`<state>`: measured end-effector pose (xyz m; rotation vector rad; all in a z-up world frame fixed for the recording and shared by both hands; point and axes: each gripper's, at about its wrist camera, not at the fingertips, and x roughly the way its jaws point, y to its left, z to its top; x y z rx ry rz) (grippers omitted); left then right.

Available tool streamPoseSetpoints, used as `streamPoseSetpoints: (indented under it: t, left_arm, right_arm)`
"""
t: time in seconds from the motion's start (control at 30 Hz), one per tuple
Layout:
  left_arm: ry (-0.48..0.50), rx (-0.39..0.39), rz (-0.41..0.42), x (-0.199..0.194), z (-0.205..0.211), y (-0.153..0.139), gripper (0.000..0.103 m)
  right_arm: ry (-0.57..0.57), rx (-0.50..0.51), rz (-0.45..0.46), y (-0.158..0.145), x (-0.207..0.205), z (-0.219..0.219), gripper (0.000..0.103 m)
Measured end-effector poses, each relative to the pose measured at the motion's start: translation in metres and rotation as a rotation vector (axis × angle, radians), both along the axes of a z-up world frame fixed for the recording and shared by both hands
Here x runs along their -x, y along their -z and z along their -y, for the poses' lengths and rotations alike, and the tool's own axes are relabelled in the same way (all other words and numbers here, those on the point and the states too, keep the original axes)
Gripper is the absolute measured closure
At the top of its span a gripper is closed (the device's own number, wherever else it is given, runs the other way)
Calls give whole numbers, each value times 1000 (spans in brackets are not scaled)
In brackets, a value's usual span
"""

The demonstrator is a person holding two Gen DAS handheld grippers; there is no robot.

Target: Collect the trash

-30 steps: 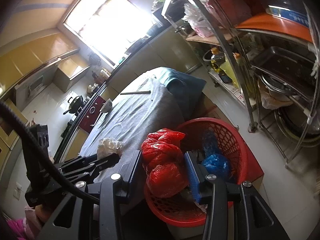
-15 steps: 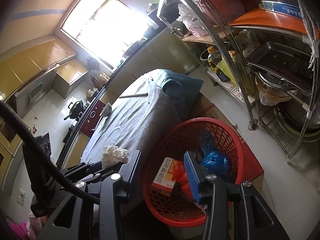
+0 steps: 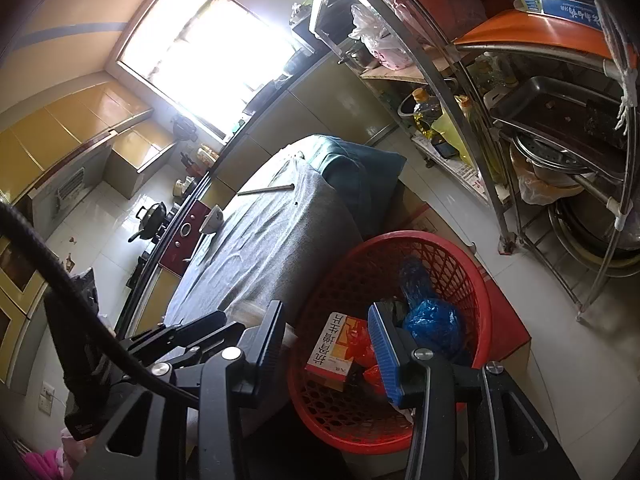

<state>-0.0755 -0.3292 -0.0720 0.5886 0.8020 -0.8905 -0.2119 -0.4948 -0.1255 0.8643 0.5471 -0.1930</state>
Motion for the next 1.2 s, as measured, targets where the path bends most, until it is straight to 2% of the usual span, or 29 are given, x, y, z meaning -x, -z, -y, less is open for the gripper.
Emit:
streamPoseSetpoints:
  t: [0.17,0.33,0.63,0.8,0.87,0.97,1.2]
  left_arm:
    - [10,15,22,2,0,-5,47]
    - [-16,17,59,0,-5,-10,39]
    - [-59,49,157,2,-20,-31,32]
    - [-93,66,197,1,-30,-44,29]
    - [-107,83,200,-1,-35,-49,24]
    - [-139,102,206,-6,-44,-58,23]
    - [-253,111,227,-20,-70,-72,23]
  right_arm:
    - [6,-4,3,0,1,2,56]
    - [4,-3,5,-1,1,2,56]
    - [-11,38,0,-12,-5,-6,56]
    - [-22,102,-31,-19,-10,-15,54]
    - [-25,127,-46,-22,-12,-18,52]
    - [-27,163,-63,-26,-15,-23,48]
    - [-64,270,-84,-42,-29,-43,46]
